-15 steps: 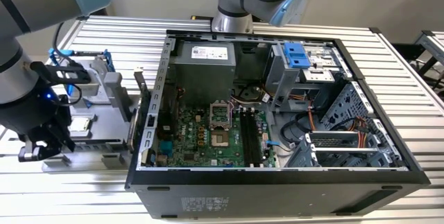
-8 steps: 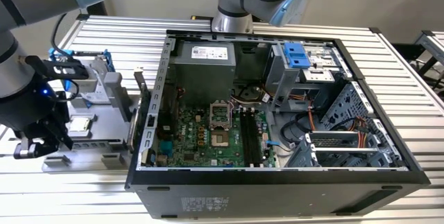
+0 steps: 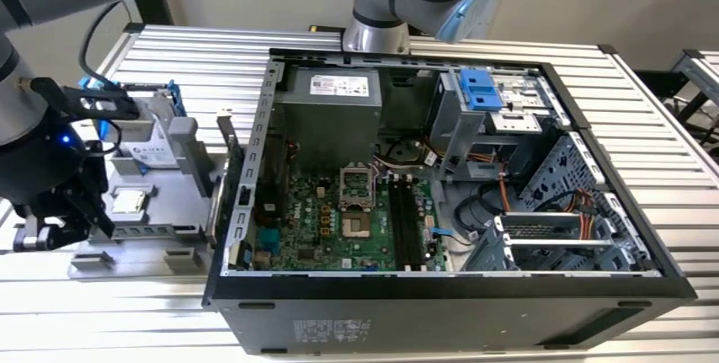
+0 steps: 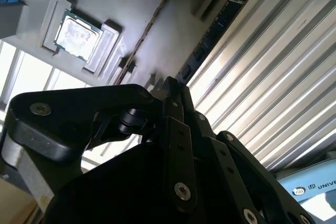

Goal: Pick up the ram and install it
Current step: 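Pick up the ram and move it above insertion slot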

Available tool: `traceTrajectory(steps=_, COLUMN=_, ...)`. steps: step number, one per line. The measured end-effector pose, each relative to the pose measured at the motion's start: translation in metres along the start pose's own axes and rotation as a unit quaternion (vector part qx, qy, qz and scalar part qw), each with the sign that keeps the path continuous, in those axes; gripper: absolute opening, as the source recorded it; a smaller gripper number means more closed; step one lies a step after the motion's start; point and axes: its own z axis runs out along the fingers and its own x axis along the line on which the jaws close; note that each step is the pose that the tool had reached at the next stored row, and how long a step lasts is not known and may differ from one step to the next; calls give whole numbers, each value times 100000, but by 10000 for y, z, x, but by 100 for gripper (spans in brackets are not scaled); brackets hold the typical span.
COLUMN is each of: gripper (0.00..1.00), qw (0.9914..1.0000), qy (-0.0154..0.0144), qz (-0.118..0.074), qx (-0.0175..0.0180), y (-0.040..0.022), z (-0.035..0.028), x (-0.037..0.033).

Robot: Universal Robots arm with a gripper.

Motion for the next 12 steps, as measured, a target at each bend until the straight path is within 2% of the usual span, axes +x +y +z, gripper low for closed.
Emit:
traceTrajectory(steps=7, gripper=0, qw=99999, qy=1, qz=510, qx=6, y=1, z=-103, x=-2)
traceTrajectory(steps=12, gripper=0, qw=99998, qy=-1, qz=613, qx=7, y=1, z=-149, x=-3)
